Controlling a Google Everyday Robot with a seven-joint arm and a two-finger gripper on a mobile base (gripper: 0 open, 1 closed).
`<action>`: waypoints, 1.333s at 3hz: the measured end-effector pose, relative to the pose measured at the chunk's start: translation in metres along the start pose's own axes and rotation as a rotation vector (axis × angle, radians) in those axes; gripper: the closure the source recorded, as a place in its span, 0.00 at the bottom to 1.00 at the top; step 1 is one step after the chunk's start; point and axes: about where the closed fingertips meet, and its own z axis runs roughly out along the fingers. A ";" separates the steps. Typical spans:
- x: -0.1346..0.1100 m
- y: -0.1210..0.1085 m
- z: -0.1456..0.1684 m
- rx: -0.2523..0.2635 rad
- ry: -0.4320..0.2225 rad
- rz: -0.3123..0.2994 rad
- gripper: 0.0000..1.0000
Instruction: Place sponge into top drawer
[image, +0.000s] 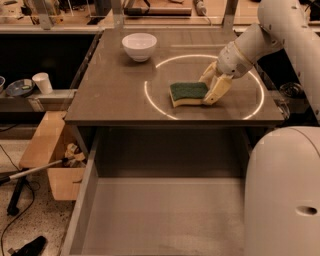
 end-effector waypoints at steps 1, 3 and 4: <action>-0.001 -0.001 -0.001 0.002 -0.001 0.000 1.00; -0.008 -0.006 -0.019 0.051 -0.009 -0.011 1.00; -0.023 -0.005 -0.048 0.123 -0.006 -0.045 1.00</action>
Offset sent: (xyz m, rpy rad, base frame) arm -0.0007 -0.0027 0.0180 0.0180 -0.0312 -0.0235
